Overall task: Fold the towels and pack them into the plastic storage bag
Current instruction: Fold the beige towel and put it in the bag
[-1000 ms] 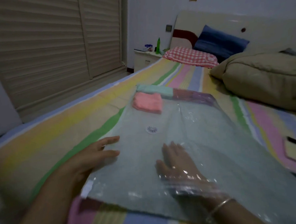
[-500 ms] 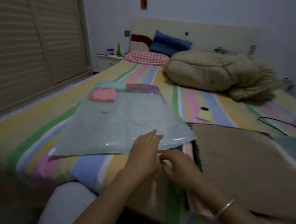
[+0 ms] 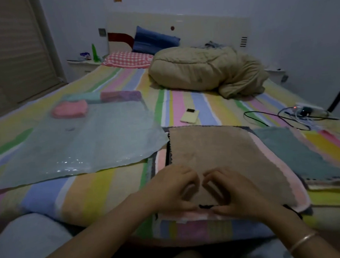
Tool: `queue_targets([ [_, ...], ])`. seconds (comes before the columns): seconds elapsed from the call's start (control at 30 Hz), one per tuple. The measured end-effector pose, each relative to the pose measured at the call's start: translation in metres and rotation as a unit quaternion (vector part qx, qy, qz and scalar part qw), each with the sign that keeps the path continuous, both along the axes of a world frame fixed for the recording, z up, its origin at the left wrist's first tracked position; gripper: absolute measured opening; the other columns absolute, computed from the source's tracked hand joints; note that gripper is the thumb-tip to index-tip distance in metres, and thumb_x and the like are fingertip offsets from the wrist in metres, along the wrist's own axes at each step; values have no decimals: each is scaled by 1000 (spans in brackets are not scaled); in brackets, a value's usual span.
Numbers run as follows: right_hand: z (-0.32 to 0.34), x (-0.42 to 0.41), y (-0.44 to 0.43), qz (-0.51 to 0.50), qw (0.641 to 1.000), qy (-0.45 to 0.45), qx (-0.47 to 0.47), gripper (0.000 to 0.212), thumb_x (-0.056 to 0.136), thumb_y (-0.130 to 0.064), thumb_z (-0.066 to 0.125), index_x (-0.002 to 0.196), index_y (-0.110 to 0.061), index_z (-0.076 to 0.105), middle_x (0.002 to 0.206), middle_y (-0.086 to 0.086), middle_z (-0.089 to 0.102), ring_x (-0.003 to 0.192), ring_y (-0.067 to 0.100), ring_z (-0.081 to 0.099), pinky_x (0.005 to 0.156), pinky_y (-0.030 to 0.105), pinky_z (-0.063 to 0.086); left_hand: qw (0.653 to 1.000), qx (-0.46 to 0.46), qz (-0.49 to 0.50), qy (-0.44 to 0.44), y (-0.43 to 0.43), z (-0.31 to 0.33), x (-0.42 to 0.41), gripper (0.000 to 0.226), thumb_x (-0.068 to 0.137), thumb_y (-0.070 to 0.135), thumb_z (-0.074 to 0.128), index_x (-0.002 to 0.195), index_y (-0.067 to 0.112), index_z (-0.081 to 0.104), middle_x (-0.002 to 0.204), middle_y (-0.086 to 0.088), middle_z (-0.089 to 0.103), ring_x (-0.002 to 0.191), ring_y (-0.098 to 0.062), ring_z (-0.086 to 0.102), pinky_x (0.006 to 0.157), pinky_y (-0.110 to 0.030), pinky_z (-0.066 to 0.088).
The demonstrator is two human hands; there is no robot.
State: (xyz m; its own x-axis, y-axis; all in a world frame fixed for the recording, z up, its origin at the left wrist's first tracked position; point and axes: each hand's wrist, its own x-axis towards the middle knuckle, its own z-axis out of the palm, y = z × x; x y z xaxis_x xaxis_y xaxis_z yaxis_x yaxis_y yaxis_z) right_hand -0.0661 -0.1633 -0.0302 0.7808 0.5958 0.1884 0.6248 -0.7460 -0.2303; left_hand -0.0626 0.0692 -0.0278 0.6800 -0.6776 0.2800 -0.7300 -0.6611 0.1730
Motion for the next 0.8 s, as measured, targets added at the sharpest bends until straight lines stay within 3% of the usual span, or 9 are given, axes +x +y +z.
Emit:
queue_targets([
  [0.07, -4, -1, -4, 21, 1000, -1, 11, 45, 68, -54, 65, 107, -33, 56, 129, -14, 51, 116, 9, 48, 87, 30, 48, 999, 42, 11, -13, 0, -4, -2, 42, 72, 55, 67, 96, 24, 52, 91, 8, 51, 81, -9, 44, 69, -25, 37],
  [0.17, -9, 0, -10, 31, 997, 7, 75, 23, 76, -49, 62, 92, -32, 65, 126, -15, 57, 117, 5, 51, 90, 28, 47, 1000, 4, 21, -6, 2, -6, -1, 26, 80, 44, 61, 95, 23, 56, 89, 8, 57, 82, -12, 54, 70, -33, 48],
  [0.3, -17, 3, -13, 19, 994, -14, 104, 19, 80, -45, 59, 84, -30, 70, 117, -14, 65, 110, 6, 57, 85, 31, 52, 999, -14, 27, -10, 2, -10, -1, 12, 85, 30, 53, 92, 26, 62, 90, 11, 64, 82, -10, 60, 67, -30, 51],
  [0.37, -18, 1, -15, 10, 993, -36, 110, 21, 80, -44, 60, 85, -27, 70, 112, -12, 67, 104, 9, 61, 80, 32, 54, 998, -29, 54, -21, 0, -11, -2, 11, 89, 30, 49, 93, 26, 58, 87, 9, 64, 77, -12, 60, 62, -29, 47],
  [0.47, -18, -3, -21, -1, 995, -60, 77, 34, 79, -50, 61, 100, -23, 66, 111, -9, 65, 101, 12, 60, 78, 28, 52, 989, -89, 114, -31, -7, -8, 3, 9, 95, 30, 43, 87, 26, 43, 72, 1, 57, 60, -20, 51, 47, -27, 27],
  [0.53, -15, -3, -31, -32, 994, -78, 63, 31, 80, -44, 61, 101, -21, 63, 102, -5, 65, 94, 17, 60, 74, 27, 48, 981, -110, 158, -28, -12, -5, 12, 10, 97, 27, 44, 88, 23, 43, 71, -2, 57, 60, -23, 51, 47, -29, 27],
  [0.63, -8, 11, -61, -125, 983, -105, 87, 12, 78, -19, 65, 90, -19, 63, 87, -1, 66, 80, 23, 62, 65, 23, 36, 965, -112, 231, -50, -15, 0, 33, 8, 95, 28, 48, 91, 21, 48, 79, -5, 63, 72, -28, 58, 54, -35, 36],
  [0.73, 5, 32, -94, -228, 964, -77, 115, 20, 81, -14, 68, 96, -27, 66, 91, -6, 69, 83, 17, 63, 67, 32, 48, 954, -105, 271, -73, -15, 6, 60, 8, 94, 30, 50, 93, 22, 51, 88, -4, 68, 76, -30, 62, 55, -32, 33],
  [0.8, 10, 51, -111, -273, 947, -58, 159, 18, 82, -15, 68, 93, -29, 67, 88, -8, 69, 80, 16, 63, 65, 32, 47, 950, -102, 286, -79, -13, 11, 77, 8, 94, 31, 50, 93, 23, 53, 86, -1, 68, 79, -28, 63, 57, -31, 33],
])
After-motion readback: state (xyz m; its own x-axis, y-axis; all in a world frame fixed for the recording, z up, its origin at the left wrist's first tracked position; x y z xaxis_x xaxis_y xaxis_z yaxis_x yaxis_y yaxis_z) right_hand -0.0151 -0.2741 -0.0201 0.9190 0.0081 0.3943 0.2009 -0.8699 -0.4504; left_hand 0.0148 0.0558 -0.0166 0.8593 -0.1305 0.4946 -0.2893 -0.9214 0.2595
